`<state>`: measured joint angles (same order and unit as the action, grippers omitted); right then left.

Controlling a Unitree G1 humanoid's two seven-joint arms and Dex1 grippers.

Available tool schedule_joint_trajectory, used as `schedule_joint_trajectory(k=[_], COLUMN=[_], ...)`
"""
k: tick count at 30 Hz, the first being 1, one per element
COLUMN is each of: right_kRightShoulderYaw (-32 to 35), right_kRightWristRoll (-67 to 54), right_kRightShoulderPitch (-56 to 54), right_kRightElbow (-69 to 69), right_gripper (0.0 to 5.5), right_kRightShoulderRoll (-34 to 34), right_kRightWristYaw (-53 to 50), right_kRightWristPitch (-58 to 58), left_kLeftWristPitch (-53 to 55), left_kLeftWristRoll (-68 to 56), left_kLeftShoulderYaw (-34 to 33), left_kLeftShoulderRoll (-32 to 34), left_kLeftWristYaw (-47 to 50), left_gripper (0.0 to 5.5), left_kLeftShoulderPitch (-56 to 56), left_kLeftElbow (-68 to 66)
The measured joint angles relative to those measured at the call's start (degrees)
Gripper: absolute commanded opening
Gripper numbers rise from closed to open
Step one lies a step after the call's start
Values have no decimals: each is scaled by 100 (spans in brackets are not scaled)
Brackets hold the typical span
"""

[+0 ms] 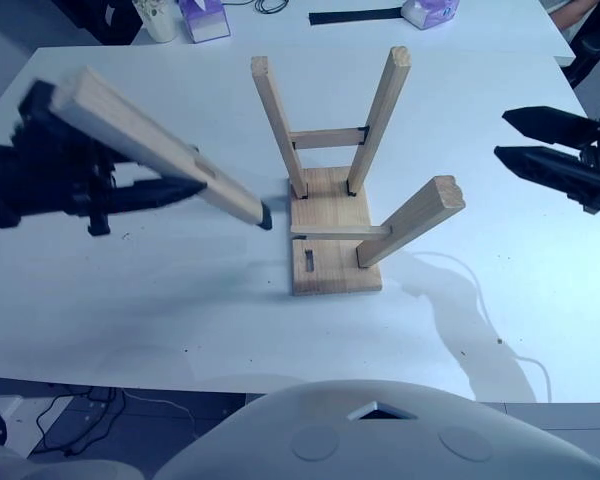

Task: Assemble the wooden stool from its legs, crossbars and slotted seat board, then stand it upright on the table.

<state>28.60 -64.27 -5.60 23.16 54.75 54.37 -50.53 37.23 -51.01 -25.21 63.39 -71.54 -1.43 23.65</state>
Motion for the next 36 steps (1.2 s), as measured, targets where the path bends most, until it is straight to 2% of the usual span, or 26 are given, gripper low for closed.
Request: schedule_joint_trajectory(k=[6,17,36], right_kRightShoulderYaw=[-381,-763,-1078], right_kRightWristRoll=[464,764,905], right_kRightShoulderPitch=[38,-106,-336], right_kRightElbow=[68,38,-7], right_gripper=[333,333,333], right_kRightShoulderRoll=[-1,0,-27], right_kRightWristYaw=[248,502,563], right_kRightWristPitch=[286,393,482], left_kLeftWristPitch=[-338,-524,-865], left_kLeftWristRoll=[273,611,1070], left_kLeftShoulderYaw=[460,812,1570], left_kLeftShoulderRoll=[-499,-991,-1387], left_kLeftWristYaw=[252,800,1055], left_gripper=[206,206,206], left_kLeftShoulderPitch=[265,646,624], left_kLeftElbow=[643,1032,928])
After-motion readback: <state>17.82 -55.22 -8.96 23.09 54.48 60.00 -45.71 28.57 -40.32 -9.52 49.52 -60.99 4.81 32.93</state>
